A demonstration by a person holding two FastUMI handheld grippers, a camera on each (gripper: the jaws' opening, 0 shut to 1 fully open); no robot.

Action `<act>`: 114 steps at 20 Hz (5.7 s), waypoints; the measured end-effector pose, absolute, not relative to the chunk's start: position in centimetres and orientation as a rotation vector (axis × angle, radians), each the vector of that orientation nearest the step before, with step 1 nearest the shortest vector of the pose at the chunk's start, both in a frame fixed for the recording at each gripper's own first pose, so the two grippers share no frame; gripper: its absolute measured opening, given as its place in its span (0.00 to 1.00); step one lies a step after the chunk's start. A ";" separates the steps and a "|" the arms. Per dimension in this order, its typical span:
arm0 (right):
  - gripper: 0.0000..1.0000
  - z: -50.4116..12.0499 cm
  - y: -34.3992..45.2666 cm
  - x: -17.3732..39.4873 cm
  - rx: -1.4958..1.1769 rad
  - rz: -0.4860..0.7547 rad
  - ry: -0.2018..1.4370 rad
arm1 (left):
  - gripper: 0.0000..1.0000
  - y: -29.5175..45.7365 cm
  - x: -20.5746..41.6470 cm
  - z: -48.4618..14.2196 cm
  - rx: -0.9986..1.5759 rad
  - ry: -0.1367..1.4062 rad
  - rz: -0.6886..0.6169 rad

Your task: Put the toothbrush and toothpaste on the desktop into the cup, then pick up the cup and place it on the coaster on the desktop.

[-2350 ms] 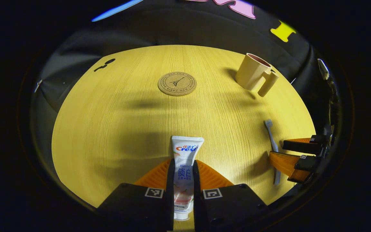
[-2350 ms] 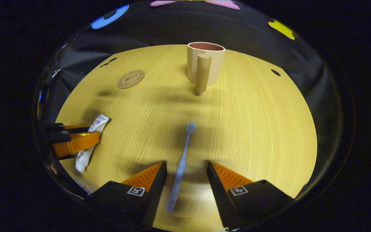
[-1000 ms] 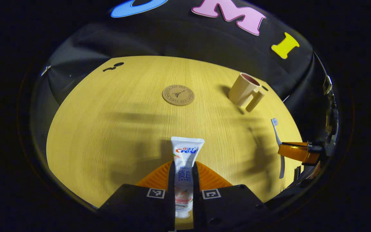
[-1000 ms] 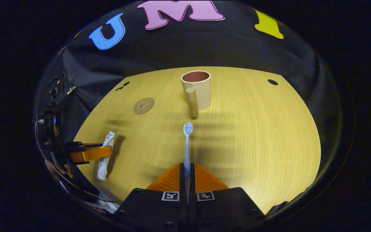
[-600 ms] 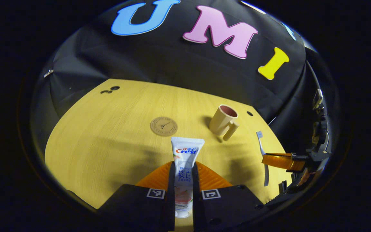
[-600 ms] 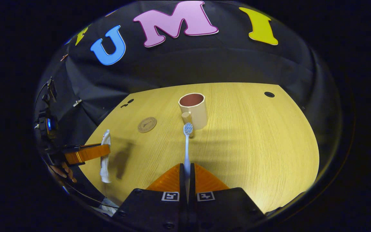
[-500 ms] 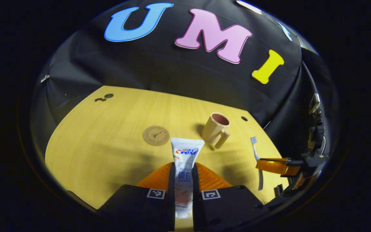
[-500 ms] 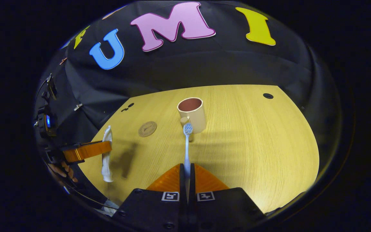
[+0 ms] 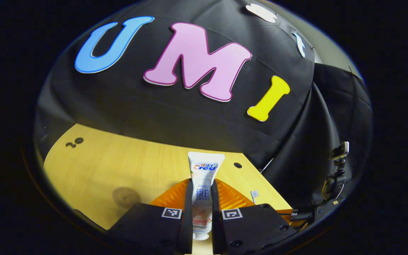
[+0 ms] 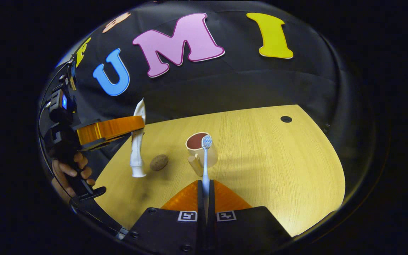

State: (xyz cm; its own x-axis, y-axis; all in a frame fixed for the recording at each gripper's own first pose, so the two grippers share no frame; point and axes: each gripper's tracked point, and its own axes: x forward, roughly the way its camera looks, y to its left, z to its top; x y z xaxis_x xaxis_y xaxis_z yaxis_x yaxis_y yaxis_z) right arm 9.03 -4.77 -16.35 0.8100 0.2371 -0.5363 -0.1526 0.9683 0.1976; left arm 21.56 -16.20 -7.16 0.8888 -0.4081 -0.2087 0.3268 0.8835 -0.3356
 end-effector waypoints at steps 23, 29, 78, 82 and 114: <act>0.05 -15.0 -6.3 14.8 0.155 0.266 0.542 | 0.27 -22.7 35.8 -10.7 -0.224 0.122 -0.468; 0.05 -15.4 -6.2 15.5 0.146 0.258 0.538 | 0.31 -22.4 35.4 -13.5 -0.140 0.123 -0.463; 0.10 -16.9 5.1 27.5 -0.100 0.432 0.016 | 0.98 -10.3 18.8 -15.9 -0.316 0.260 -0.133; 0.30 -17.4 5.3 26.2 -0.077 0.456 0.034 | 0.98 -10.6 18.7 -15.9 -0.313 0.264 -0.140; 0.99 -20.8 4.2 16.5 0.038 0.334 1.041 | 0.98 5.4 2.6 -18.9 -0.387 0.288 0.131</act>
